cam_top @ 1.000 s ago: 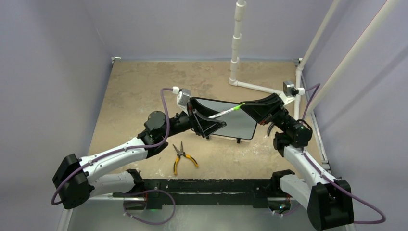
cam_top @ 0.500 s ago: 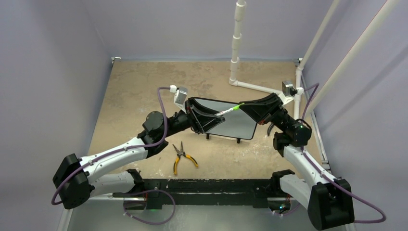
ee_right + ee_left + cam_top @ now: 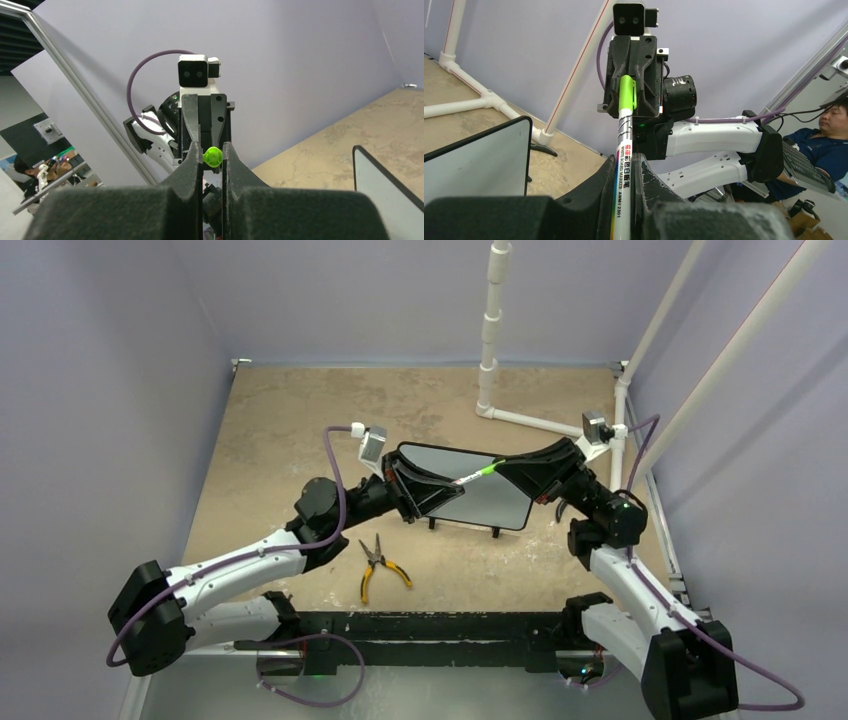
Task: Write a sentence on the whiteboard
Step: Open the whiteboard marker at the center of the board, then place the pen cap at the center of the board.
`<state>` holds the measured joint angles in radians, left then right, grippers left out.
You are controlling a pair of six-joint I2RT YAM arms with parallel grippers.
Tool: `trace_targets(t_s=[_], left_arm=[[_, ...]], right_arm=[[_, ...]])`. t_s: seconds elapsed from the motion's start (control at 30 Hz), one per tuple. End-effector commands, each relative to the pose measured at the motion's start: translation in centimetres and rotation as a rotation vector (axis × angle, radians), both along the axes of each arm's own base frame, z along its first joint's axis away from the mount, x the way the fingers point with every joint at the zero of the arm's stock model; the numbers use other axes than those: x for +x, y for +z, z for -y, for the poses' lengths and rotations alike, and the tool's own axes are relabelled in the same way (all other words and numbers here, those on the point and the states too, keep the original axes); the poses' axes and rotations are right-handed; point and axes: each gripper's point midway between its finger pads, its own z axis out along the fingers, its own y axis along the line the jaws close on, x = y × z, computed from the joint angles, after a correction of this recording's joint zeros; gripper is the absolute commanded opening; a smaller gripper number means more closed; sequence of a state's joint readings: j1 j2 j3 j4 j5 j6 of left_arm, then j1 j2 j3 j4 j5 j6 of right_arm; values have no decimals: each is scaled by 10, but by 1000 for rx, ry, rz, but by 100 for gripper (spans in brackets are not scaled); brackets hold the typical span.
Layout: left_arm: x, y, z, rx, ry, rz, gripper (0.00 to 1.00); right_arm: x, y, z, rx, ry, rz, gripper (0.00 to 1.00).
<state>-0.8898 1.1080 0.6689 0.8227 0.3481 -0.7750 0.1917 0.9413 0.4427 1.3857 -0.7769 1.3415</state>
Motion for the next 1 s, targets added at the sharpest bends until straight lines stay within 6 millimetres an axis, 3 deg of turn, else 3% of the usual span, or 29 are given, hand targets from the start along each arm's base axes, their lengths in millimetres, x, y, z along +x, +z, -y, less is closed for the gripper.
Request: trace_targets(t_s=[0.0, 0.23, 0.67, 0.8, 0.9, 0.97], left_arm=[[-14, 17, -15, -45, -8, 81, 0], [-30, 14, -25, -26, -49, 123, 0], [-29, 1, -37, 34, -15, 129, 0], [-14, -11, -46, 160, 94, 129, 0], [12, -31, -69, 340, 280, 81, 0], [24, -31, -84, 421, 378, 90, 0]], right_arm=[[2, 8, 5, 11, -66, 42, 0], [5, 9, 12, 20, -101, 27, 0], [1, 12, 18, 36, -105, 34, 0], [10, 4, 18, -35, -167, 4, 0], [37, -3, 27, -172, -356, -46, 0], [49, -13, 34, -281, -458, -92, 0]])
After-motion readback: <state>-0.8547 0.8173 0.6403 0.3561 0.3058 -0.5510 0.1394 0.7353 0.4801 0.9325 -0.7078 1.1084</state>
